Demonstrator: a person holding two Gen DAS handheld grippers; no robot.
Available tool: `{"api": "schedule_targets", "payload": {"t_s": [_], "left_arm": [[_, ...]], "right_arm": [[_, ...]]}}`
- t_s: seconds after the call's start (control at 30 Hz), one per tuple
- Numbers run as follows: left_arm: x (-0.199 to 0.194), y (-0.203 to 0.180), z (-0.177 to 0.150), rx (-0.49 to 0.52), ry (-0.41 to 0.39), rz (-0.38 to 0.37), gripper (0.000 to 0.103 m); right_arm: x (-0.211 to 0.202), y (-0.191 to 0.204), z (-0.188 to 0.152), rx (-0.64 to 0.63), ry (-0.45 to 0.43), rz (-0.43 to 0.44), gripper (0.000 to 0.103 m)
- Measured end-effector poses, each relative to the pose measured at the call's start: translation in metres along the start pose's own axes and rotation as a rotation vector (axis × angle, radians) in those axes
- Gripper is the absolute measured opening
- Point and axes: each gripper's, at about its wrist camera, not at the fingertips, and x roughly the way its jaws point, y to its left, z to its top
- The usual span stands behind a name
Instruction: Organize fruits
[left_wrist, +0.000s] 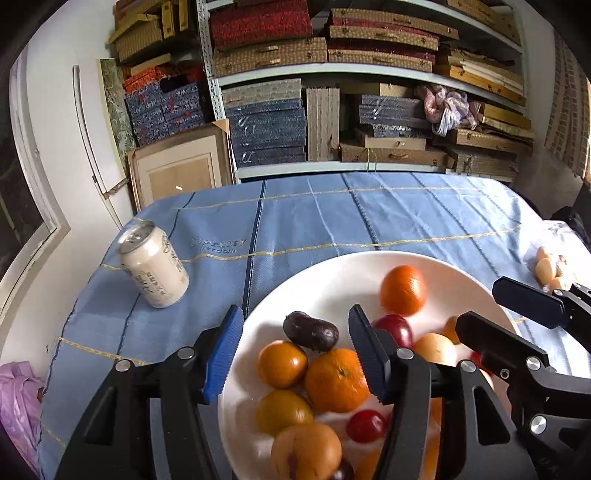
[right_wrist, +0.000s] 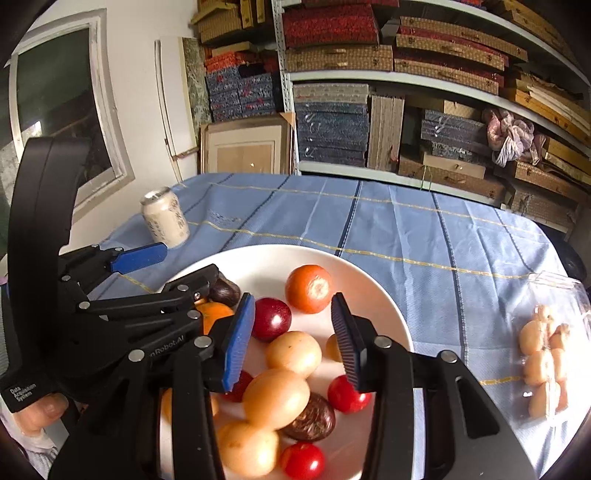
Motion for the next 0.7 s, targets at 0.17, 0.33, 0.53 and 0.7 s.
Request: {"api": "schedule_targets", "payload": {"t_s": [0.17,0.33,0.53,0.7], "left_arm": [[-0.037,-0.001,-0.002,0.004,-0.043,0.011,0.066],[-0.083,0.001,-0.009,-0.012,-0.087,0.010,0.071],[-0.138,-0.001,-0.034,-0.019,-0.135,0.009,0.081],[-0.176,-0.004,-0.067,-0.018,-0.153,0.000,0.081]], "right_arm": [[-0.043,0.008,-0.004,0.006,-0.049,0.006,0.045],[-0.096,0.025,-0.012,-0.007,-0.105,0.015,0.052],[-0.156,0.053,-0.037,-0.048,-0.162,0.021,0.066],[-0.193,0.069,-0.069,-0.051,-0.183,0.030,0.073]]}}
